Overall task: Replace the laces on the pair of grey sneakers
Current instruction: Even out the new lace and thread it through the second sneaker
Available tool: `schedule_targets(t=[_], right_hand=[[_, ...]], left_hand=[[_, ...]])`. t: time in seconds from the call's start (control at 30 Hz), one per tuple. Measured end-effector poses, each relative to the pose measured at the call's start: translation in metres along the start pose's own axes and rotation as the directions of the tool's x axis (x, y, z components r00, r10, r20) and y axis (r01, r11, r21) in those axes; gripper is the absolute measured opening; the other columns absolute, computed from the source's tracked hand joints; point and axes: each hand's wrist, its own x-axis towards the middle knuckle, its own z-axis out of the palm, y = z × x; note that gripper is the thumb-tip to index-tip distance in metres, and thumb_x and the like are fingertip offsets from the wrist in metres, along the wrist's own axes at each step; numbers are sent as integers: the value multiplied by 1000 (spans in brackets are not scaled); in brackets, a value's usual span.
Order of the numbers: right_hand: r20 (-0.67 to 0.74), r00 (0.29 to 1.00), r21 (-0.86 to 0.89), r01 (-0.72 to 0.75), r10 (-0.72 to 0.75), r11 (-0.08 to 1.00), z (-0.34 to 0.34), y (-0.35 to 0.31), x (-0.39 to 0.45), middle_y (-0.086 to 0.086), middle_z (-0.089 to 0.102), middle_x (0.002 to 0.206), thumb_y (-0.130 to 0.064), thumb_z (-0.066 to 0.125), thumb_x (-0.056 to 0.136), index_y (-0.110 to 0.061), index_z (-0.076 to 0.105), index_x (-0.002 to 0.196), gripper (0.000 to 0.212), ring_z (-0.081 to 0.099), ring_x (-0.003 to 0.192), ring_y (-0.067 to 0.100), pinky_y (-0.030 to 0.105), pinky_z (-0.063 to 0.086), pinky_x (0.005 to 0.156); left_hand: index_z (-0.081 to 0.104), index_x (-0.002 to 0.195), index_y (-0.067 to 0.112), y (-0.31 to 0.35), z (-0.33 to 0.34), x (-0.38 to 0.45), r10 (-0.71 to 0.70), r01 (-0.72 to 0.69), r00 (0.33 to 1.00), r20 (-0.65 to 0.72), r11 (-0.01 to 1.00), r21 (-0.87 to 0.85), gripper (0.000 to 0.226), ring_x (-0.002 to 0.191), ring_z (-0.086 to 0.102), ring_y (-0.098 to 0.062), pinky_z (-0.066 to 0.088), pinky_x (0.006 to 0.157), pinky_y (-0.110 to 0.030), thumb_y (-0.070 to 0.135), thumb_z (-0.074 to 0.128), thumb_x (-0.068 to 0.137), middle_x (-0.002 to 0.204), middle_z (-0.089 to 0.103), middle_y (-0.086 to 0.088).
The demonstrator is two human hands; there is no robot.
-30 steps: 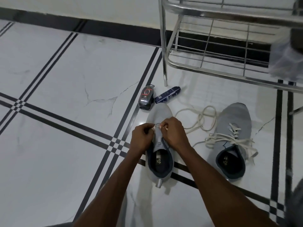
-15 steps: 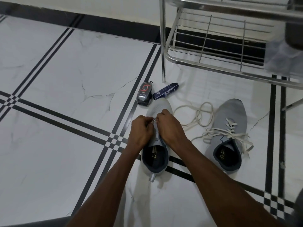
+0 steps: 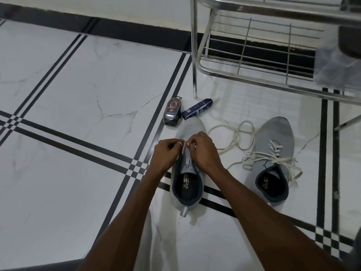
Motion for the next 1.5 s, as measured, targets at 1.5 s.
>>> schedule_targets(t=[1.5], right_hand=[[176,984,19,-47,43,999,-17,3,6,-4,69,92,-23,72,88,-22,70,86,3,65,83,16,43,57,81]], left_hand=[[72,96,25,-13,10,-3,254,-152,955,-154,863,482,5,122,40,-25,34,93,-41,26,68,93,121,59,3]])
